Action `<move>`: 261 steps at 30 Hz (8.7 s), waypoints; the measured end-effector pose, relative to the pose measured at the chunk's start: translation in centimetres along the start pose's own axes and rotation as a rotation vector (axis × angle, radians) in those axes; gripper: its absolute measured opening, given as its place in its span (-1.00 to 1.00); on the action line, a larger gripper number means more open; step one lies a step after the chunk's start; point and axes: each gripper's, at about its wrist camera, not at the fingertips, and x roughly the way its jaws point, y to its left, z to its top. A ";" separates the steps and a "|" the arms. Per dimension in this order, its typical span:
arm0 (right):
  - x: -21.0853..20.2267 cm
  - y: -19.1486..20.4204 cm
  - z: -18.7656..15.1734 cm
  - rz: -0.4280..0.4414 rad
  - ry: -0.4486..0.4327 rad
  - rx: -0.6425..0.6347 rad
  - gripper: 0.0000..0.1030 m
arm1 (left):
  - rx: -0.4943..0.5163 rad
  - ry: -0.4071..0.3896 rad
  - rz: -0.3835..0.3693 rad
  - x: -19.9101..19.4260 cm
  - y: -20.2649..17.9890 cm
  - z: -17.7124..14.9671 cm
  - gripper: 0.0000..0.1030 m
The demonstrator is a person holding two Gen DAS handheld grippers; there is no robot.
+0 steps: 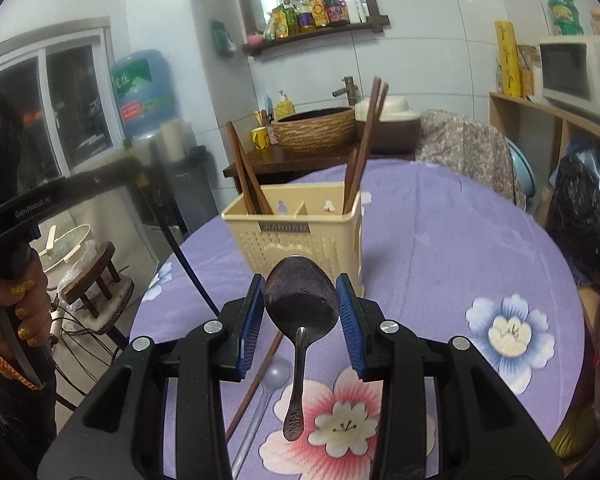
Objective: Organize utensils
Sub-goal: 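Carry the chopsticks and metal spoon up over the beige holder, then lower the chopsticks and metal spoon into the holder and open both tools, then move back to the table and grasp the white plastic spoon with the right tool, then grasp the last brown chopstick with the left tool, then carry the brown chopstick and white spoon up over the beige holder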
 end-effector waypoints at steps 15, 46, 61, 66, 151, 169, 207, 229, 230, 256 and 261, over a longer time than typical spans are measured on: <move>0.8 2.2 14.4 -0.033 -0.217 -0.069 -0.28 | -0.046 -0.150 0.022 1.2 0.7 11.8 -0.84; 9.9 -0.2 3.2 -0.203 -0.097 -0.114 -0.27 | -0.031 0.022 0.118 8.7 2.7 0.0 -0.84; 6.1 0.6 0.7 -0.224 -0.140 -0.111 0.39 | -0.044 -0.004 0.129 5.0 2.7 -3.4 0.42; 5.3 1.3 -1.6 -0.223 -0.060 -0.105 0.39 | -0.063 0.045 0.144 4.2 3.1 -6.4 0.64; 7.9 -4.5 -12.4 -0.277 0.357 0.025 -0.17 | 0.027 0.515 0.125 16.3 -1.8 -15.1 -0.38; 8.7 -4.7 -11.9 -0.282 0.349 0.009 -0.28 | 0.005 0.501 0.115 17.7 -1.8 -14.3 -0.80; 1.1 -1.7 -4.5 -0.017 0.115 0.055 -0.28 | -0.019 0.045 0.018 1.6 -1.9 -5.4 -0.84; 0.3 -0.6 -3.4 -0.005 0.085 0.013 -0.28 | -0.025 -0.029 -0.015 -0.8 -1.3 -3.3 -0.84; 0.3 -0.5 -3.3 -0.004 0.084 0.010 -0.28 | -0.024 -0.031 -0.017 -0.8 -1.4 -3.2 -0.84; -0.5 2.1 13.4 -0.092 -0.322 -0.110 -0.28 | 0.007 -0.292 0.063 -0.2 -2.0 10.9 -0.84; 2.7 1.4 11.5 -0.129 -0.300 -0.088 -0.28 | 0.023 -0.262 0.105 2.7 -2.0 8.7 -0.84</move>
